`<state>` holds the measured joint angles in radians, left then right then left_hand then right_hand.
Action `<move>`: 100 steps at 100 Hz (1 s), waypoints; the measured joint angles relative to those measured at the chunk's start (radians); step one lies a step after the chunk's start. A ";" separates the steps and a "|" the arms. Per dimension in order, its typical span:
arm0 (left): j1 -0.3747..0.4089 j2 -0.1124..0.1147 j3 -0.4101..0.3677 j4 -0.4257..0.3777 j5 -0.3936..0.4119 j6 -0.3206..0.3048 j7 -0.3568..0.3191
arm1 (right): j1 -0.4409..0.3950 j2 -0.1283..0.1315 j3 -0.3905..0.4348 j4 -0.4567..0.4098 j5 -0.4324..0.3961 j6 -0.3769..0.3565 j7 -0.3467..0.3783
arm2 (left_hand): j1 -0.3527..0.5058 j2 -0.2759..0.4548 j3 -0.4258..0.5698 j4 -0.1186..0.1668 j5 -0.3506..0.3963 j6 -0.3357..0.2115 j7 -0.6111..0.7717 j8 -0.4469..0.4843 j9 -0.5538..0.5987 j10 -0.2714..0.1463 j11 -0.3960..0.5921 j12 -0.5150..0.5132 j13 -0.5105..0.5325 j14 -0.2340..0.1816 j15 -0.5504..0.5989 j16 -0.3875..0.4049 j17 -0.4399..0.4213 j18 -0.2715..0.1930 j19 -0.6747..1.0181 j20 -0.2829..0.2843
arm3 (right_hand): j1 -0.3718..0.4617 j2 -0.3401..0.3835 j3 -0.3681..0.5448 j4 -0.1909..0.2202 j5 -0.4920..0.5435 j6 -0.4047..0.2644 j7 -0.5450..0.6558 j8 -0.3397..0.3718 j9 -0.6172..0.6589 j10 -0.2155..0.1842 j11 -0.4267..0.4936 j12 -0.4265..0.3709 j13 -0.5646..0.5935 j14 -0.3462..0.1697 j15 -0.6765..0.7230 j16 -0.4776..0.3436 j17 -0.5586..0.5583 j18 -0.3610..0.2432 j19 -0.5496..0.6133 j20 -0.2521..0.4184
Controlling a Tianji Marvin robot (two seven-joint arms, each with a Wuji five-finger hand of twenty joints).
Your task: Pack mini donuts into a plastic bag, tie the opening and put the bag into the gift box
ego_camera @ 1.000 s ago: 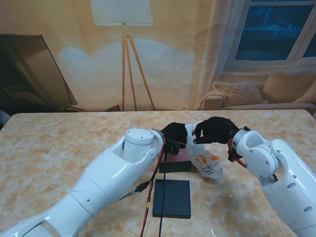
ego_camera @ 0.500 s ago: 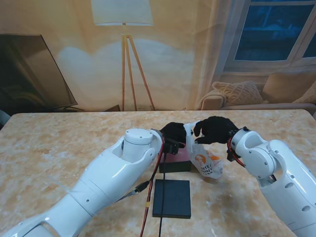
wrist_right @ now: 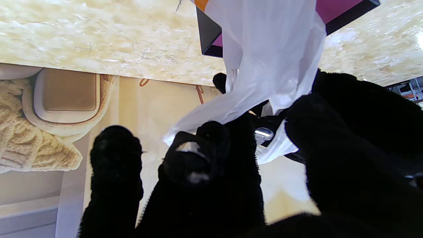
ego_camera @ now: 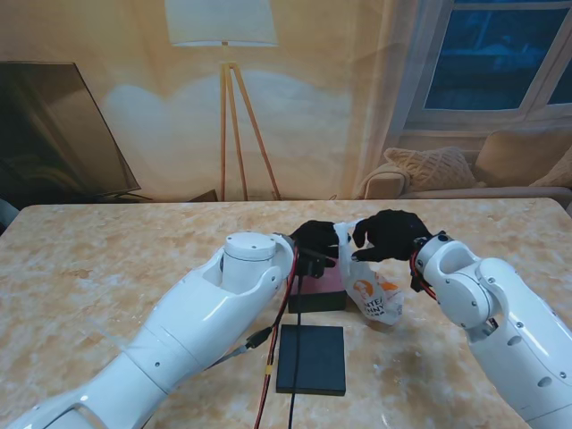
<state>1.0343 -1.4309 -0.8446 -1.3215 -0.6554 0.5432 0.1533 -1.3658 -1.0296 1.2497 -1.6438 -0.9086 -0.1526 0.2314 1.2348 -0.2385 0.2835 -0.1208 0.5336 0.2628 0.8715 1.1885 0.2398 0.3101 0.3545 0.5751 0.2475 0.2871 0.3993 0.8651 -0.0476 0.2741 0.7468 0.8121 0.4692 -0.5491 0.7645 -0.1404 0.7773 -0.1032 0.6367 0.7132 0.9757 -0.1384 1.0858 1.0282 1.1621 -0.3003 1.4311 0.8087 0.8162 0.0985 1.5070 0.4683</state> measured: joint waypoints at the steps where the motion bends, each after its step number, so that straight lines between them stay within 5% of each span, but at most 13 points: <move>1: 0.000 0.000 0.000 0.000 0.001 0.000 0.000 | 0.000 0.000 0.000 0.000 0.002 0.000 0.000 | 0.000 0.000 0.000 0.000 0.000 0.000 0.000 0.000 0.000 0.000 0.000 -0.001 0.000 0.000 -0.003 -0.008 0.000 0.000 -0.001 -0.002 | 0.000 0.000 -0.002 -0.006 0.000 -0.001 0.006 0.000 0.000 -0.001 0.000 0.001 0.000 0.000 0.000 0.000 0.000 0.000 0.000 0.000; 20: -0.004 0.000 0.006 0.004 0.015 -0.002 -0.015 | -0.003 -0.004 0.003 -0.002 0.076 0.007 0.002 | 0.000 0.000 0.000 0.000 0.000 0.000 0.000 0.000 -0.009 0.000 -0.011 -0.005 0.000 0.000 -0.026 -0.039 0.000 0.000 -0.013 -0.005 | 0.001 0.000 -0.034 -0.009 0.013 -0.022 0.047 -0.032 0.018 -0.013 0.001 0.010 0.011 0.000 0.001 0.001 0.000 0.000 0.000 0.000; 52: -0.003 0.001 0.006 0.006 0.012 -0.010 -0.017 | -0.001 -0.005 -0.001 -0.011 0.076 0.031 0.023 | 0.001 0.000 0.000 0.000 0.000 0.000 0.000 0.000 -0.009 0.000 -0.011 -0.005 0.000 0.000 -0.026 -0.049 0.001 0.000 -0.018 -0.006 | -0.011 0.052 -0.054 0.004 0.026 -0.006 0.032 -0.055 0.028 -0.012 0.001 0.010 0.025 0.000 0.009 0.002 0.004 0.000 0.000 0.000; 74: -0.004 0.001 0.013 0.006 0.028 -0.016 -0.007 | 0.002 -0.006 -0.012 -0.011 0.116 0.063 0.016 | 0.001 0.000 0.000 0.000 0.000 0.000 0.000 -0.005 -0.011 0.000 -0.011 -0.012 -0.020 0.000 -0.026 -0.049 0.001 0.000 -0.022 -0.006 | -0.014 0.153 -0.218 0.019 0.061 0.013 0.004 -0.023 0.051 0.006 0.001 0.010 0.039 0.012 0.026 0.002 0.009 0.010 0.001 0.000; 100: -0.003 -0.007 0.020 0.006 0.039 -0.013 0.025 | 0.011 -0.008 -0.033 -0.012 0.112 0.071 0.016 | 0.002 0.000 0.008 0.000 0.000 -0.003 0.000 -0.027 -0.024 0.000 -0.011 -0.014 -0.038 0.000 -0.033 -0.051 -0.003 0.000 -0.026 -0.006 | -0.024 0.164 -0.245 0.020 0.075 0.014 0.012 -0.005 0.063 0.006 0.009 0.010 0.050 0.012 0.038 0.002 0.011 0.013 0.003 0.000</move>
<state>1.0318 -1.4376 -0.8245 -1.3158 -0.6162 0.5302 0.1780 -1.3549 -1.0380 1.2170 -1.6558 -0.7967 -0.0816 0.2476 1.2369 -0.2385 0.2913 -0.1213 0.5336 0.2599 0.8715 1.1617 0.2162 0.3100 0.3438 0.5614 0.2094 0.2871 0.3661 0.8137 -0.0503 0.2738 0.7208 0.8064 0.4454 -0.3851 0.5200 -0.1207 0.8523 -0.0896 0.6491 0.7079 1.0387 -0.1320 1.0948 1.0383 1.2124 -0.2879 1.4689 0.8105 0.8271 0.1119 1.5101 0.4683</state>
